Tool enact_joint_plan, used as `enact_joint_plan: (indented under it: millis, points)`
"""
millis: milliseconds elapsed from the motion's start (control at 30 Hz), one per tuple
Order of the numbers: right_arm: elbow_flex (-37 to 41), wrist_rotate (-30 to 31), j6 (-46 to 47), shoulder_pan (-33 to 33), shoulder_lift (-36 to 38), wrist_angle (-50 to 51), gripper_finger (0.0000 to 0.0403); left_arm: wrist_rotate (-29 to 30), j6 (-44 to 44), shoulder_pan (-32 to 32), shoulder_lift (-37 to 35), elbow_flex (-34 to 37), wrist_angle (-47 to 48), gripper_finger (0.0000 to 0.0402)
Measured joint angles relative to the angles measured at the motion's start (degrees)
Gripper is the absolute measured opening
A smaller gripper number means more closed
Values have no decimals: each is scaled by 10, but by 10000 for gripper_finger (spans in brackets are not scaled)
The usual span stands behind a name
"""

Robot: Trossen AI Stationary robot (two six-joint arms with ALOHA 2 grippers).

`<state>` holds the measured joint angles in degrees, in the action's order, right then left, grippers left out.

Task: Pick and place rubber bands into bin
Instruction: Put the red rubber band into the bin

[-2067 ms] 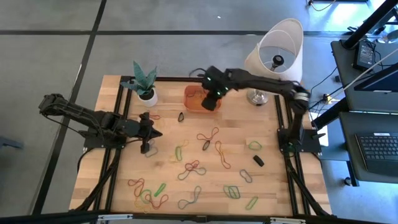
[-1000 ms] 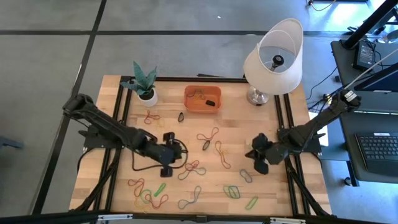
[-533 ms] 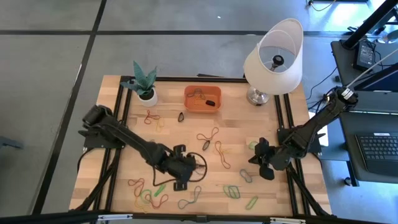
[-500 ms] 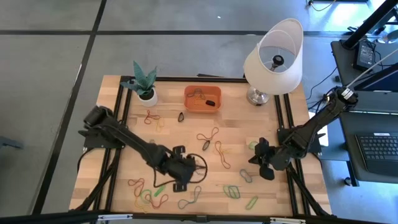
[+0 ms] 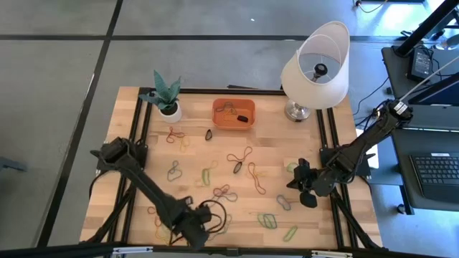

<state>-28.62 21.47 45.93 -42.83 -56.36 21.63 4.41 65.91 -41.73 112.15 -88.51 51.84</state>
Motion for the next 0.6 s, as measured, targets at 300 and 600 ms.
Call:
enact_joint_plan:
  millis: [300,600]
  points:
    - [0,1,-1,0,0,0,6,-32,273,-33,52,21,5,93]
    - [0,29,0,0,0,-1,6,-56,303,-33,87,21,4,122]
